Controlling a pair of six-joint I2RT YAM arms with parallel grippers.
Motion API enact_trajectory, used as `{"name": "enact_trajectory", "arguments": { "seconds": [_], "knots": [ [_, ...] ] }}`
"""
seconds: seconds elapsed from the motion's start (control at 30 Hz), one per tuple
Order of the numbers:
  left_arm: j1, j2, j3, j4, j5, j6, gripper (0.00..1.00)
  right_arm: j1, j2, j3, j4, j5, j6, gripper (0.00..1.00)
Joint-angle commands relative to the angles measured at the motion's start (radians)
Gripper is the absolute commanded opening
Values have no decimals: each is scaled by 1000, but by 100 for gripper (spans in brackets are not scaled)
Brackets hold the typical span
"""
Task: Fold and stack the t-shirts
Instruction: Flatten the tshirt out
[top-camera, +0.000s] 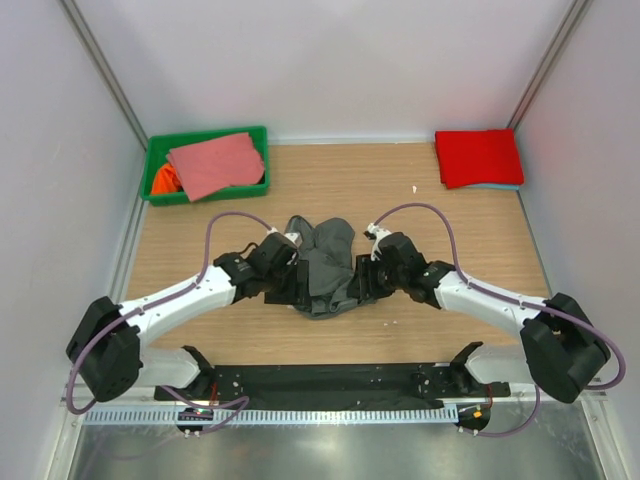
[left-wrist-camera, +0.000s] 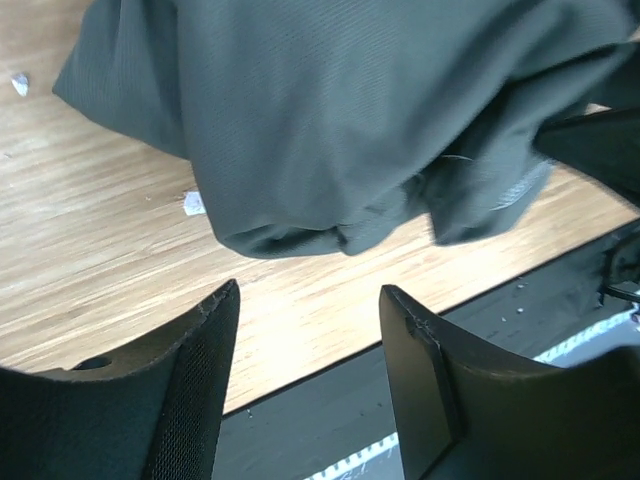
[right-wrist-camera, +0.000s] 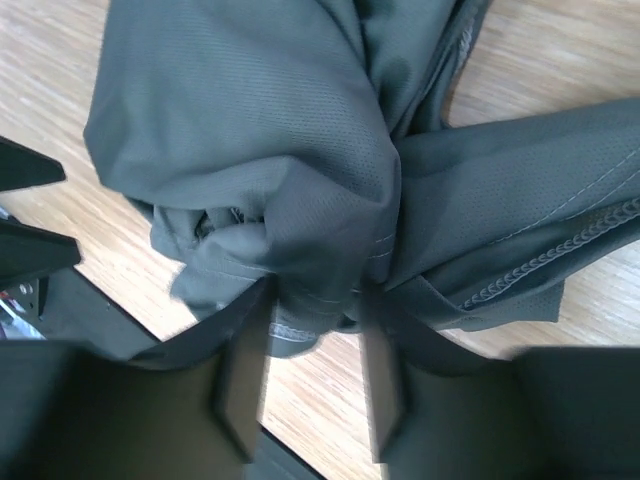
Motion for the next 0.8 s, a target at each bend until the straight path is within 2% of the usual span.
{"name": "enact_trajectory", "arguments": {
  "seconds": [0.0, 0.07, 0.1, 0.13, 0.17, 0.23, 0.27, 0.33, 0.47, 0.6, 0.77],
  "knots": [
    [3, 32, -18, 87, -28, -22, 60, 5, 18, 37, 52, 24, 6, 42],
    [7, 76, -9, 95, -49, 1, 59, 5, 24, 44, 43, 33, -2, 36],
    [9, 95, 7, 90, -58, 10, 56, 5, 24, 52, 31, 41, -4, 26],
    [13, 113, 18, 81, -71, 30, 53, 5, 23, 55, 23, 47, -8, 23],
    [15, 145, 28, 72, -71, 39, 43, 5, 18, 58, 16, 63, -26, 19],
    [27, 163, 62, 40, -136, 71, 28, 5, -8, 89, -52, 99, -53, 5],
    [35, 169, 74, 29, -143, 81, 16, 5, -23, 103, -82, 140, -80, 2],
    [50, 166, 117, -2, -158, 107, 1, 5, -55, 149, -164, 171, -114, 1],
    [55, 106, 224, -101, -250, 189, 0, 5, -158, 268, -311, 262, -172, 1],
    [55, -36, 361, -243, -336, 265, 0, 6, -249, 395, -499, 346, -218, 1],
    [55, -239, 491, -335, -408, 378, 0, 5, -336, 608, -623, 394, -278, 2]
  ]
}}
